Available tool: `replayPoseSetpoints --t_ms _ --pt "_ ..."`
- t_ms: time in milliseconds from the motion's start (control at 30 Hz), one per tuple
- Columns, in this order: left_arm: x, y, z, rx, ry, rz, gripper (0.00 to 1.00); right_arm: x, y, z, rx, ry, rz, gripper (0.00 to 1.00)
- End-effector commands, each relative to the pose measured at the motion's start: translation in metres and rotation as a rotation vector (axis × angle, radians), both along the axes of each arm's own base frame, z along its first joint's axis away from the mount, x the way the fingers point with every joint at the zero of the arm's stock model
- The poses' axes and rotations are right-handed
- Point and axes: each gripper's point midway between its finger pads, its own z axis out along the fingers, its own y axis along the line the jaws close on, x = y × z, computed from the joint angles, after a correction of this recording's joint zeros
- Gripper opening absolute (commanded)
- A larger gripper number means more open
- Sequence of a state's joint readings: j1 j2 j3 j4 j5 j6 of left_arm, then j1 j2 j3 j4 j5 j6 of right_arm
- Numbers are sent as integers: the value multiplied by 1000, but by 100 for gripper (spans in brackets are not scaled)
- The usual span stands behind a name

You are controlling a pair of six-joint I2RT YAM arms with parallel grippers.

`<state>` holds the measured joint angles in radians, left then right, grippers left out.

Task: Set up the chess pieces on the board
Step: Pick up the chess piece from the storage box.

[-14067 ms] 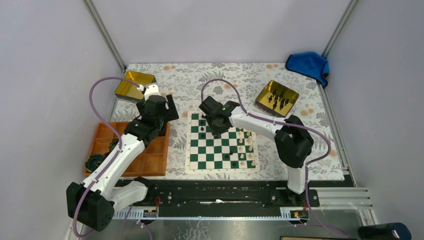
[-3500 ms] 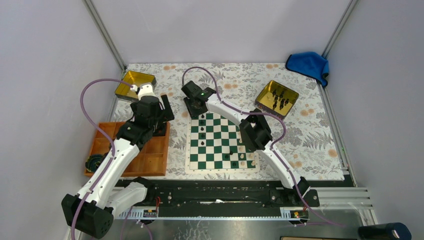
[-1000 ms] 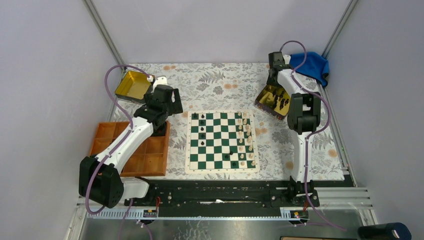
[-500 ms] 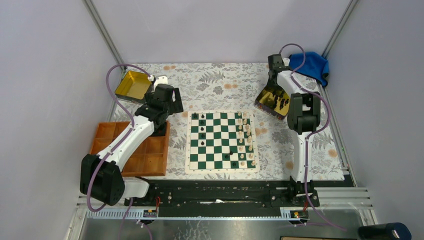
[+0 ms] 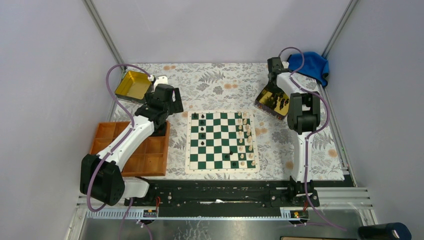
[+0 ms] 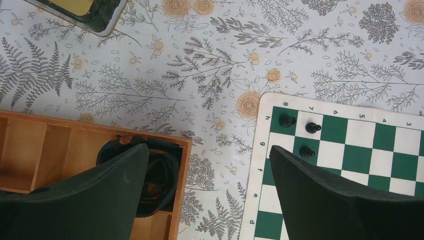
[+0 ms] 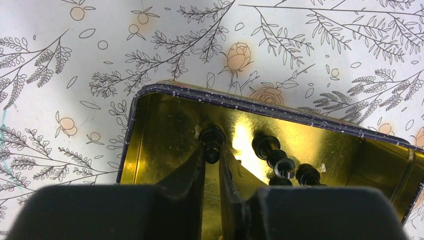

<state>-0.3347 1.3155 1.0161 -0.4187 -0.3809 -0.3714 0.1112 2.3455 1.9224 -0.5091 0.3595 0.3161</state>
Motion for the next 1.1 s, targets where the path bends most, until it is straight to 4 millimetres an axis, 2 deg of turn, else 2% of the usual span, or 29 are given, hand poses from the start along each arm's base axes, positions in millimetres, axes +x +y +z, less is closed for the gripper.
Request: replayPoseSetpoints --t_ms 0,167,367,667,867,1067 --pt "9 -1 14 -19 -61 1 99 7 -2 27 -5 -65 -6 15" --pt "7 -1 14 -21 -60 3 99 9 -5 35 -20 -78 1 6" --pt "6 -1 18 -27 -69 3 99 8 -4 42 -19 -88 12 3" --pt "2 0 23 -46 -88 8 99 10 3 80 -12 -145 45 1" --pt "-5 1 28 -62 -106 15 99 1 26 105 -8 -173 96 0" --pt "-13 2 33 -86 -114 25 99 -23 76 122 -10 -183 200 0"
